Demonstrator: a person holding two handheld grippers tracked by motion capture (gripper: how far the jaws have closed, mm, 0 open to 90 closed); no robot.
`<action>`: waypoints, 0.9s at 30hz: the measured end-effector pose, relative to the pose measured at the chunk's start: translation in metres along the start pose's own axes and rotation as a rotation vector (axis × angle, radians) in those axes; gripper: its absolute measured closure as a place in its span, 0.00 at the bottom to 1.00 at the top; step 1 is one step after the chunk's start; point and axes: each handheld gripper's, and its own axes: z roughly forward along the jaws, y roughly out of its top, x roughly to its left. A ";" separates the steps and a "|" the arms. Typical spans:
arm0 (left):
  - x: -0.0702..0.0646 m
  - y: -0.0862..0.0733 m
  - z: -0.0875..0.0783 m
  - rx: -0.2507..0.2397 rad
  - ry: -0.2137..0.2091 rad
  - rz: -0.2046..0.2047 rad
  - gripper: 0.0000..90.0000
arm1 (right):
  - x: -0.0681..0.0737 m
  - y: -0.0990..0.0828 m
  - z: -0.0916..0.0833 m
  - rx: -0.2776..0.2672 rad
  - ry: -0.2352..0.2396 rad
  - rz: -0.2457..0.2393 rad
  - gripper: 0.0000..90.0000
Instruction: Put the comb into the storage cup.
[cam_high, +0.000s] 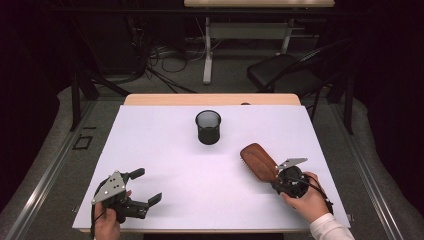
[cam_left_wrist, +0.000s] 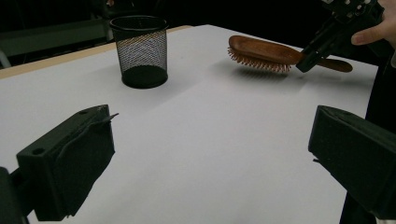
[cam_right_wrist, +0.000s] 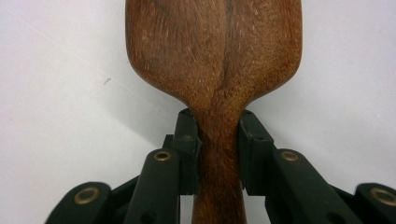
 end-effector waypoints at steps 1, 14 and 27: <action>0.000 0.000 0.000 0.001 0.000 0.002 0.00 | 0.000 0.000 0.000 0.000 -0.002 -0.003 0.80; 0.000 0.000 0.000 0.002 0.001 0.002 0.00 | 0.005 0.007 -0.004 -0.085 0.004 0.004 0.80; 0.000 0.000 0.000 0.004 0.001 0.003 0.00 | 0.016 0.018 -0.002 -0.181 0.006 0.002 0.80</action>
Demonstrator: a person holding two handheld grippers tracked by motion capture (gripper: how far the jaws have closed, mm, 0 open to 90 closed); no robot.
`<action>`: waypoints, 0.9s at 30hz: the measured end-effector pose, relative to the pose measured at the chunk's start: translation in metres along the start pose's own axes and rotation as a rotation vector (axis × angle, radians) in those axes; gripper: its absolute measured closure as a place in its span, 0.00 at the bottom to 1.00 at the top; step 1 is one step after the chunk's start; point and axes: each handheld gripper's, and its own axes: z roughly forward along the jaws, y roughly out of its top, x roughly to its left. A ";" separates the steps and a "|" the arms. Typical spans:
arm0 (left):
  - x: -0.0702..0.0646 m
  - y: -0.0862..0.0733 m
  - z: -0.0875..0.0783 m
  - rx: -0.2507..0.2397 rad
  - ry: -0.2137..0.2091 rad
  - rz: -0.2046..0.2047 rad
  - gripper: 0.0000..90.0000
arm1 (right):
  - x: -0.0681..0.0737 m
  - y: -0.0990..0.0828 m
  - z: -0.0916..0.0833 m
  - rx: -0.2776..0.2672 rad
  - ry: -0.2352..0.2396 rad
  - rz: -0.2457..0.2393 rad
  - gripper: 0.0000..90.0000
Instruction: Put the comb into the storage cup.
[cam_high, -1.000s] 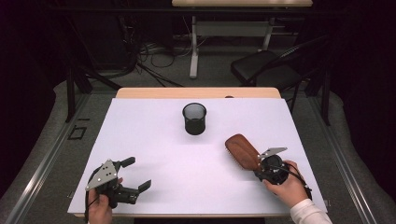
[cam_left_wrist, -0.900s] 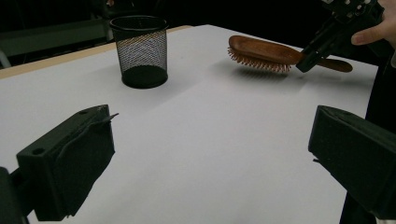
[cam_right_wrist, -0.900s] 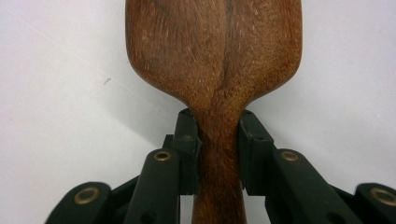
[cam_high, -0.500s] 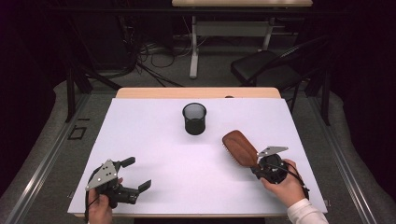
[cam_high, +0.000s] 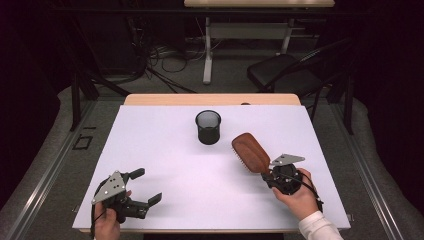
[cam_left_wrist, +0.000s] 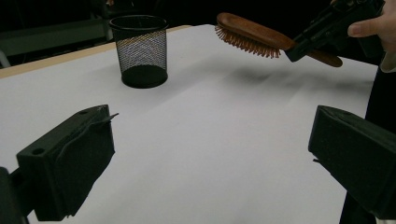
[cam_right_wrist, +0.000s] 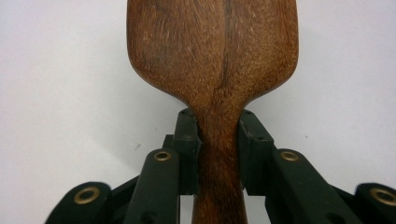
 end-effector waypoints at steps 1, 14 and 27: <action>0.000 0.000 0.000 0.000 0.000 0.000 0.00 | 0.001 0.001 0.000 -0.007 0.001 -0.004 0.80; 0.001 0.000 0.000 0.002 -0.005 0.001 0.00 | 0.010 0.011 0.002 -0.106 0.017 0.005 0.80; 0.001 0.000 -0.001 0.003 -0.005 0.001 0.00 | 0.022 0.027 0.005 -0.185 0.035 -0.002 0.80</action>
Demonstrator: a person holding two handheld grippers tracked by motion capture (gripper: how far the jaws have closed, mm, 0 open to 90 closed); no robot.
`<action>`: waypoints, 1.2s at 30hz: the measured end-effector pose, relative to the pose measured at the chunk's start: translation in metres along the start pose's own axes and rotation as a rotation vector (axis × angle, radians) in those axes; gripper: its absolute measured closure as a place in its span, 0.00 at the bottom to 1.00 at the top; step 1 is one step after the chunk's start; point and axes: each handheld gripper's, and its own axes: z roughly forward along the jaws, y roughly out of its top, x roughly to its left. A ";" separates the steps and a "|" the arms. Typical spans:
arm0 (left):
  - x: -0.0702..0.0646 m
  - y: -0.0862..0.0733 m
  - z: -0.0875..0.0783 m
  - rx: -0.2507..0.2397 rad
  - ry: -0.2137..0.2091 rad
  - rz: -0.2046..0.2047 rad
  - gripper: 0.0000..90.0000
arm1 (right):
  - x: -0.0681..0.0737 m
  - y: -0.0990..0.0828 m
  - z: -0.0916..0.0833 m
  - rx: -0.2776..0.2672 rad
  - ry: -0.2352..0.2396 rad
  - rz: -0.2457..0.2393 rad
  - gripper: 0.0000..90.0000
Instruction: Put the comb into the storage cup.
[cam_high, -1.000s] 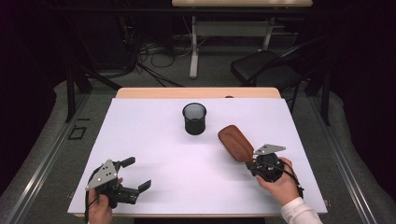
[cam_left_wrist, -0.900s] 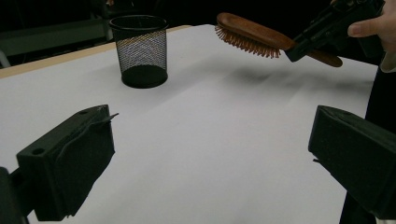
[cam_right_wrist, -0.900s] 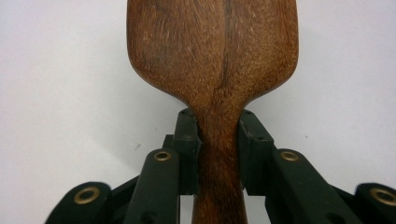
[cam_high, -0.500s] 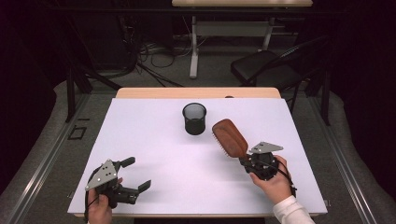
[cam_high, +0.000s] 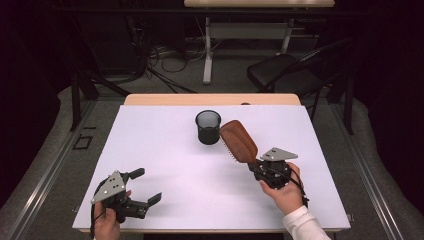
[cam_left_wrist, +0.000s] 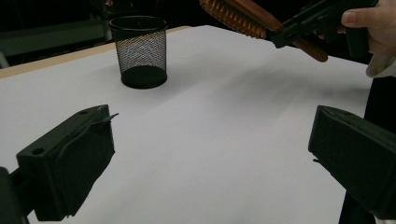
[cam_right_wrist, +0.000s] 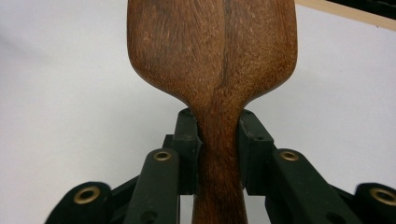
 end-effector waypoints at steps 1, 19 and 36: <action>0.000 0.000 0.000 0.000 -0.001 0.000 0.00 | 0.001 0.002 0.001 -0.005 0.005 0.006 0.80; 0.000 0.000 0.001 -0.003 -0.001 -0.005 0.00 | 0.018 0.023 0.010 -0.098 0.033 0.008 0.80; 0.004 0.003 0.011 -0.014 -0.049 -0.079 0.00 | 0.031 0.017 0.011 -0.182 0.040 -0.027 0.80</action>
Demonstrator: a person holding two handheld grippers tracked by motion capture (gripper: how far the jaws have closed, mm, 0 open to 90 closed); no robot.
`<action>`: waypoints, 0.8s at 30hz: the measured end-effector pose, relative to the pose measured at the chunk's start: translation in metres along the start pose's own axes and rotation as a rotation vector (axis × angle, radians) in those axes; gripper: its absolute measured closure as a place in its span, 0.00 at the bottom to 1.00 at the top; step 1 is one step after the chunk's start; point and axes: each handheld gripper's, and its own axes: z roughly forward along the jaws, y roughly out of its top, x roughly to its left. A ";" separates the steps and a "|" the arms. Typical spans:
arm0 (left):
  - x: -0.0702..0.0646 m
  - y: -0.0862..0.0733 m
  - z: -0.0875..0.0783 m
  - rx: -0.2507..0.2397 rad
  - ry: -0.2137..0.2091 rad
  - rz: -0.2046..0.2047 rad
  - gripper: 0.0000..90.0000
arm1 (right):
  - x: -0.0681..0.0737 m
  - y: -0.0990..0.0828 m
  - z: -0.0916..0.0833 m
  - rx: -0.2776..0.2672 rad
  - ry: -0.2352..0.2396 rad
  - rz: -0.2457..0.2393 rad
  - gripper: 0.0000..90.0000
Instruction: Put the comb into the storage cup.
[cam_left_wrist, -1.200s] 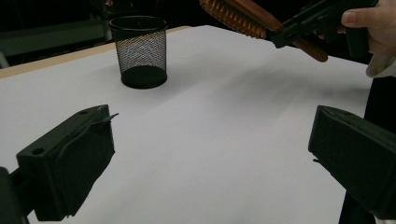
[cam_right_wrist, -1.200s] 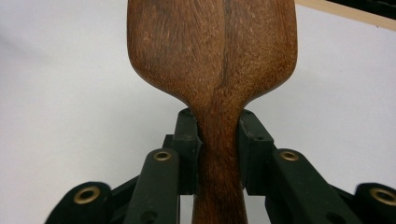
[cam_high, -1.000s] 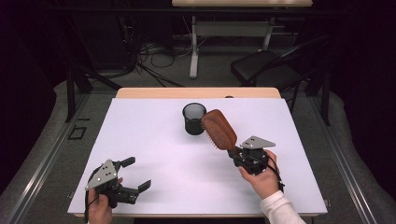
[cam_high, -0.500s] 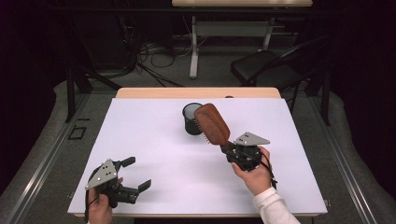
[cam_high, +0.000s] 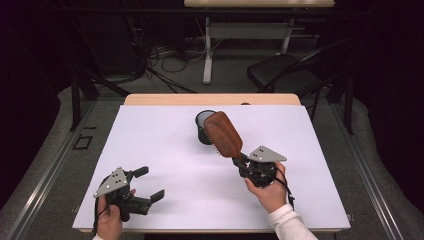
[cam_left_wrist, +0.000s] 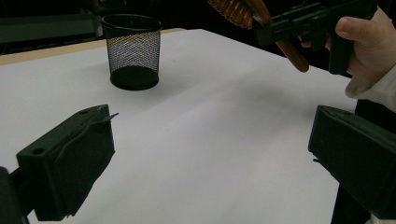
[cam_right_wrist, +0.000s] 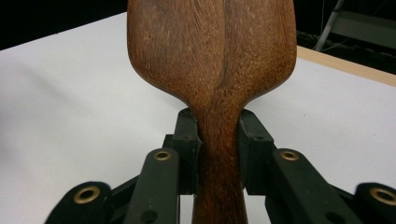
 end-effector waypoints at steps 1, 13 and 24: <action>0.000 0.000 0.002 -0.004 -0.007 -0.007 0.00 | 0.000 0.000 -0.001 -0.003 -0.001 -0.001 0.80; 0.001 0.006 0.012 0.003 -0.027 -0.085 0.00 | 0.005 -0.005 -0.004 -0.061 0.003 -0.009 0.80; 0.003 0.024 0.026 0.037 -0.047 -0.128 0.00 | 0.009 -0.006 -0.003 -0.080 0.013 -0.012 0.80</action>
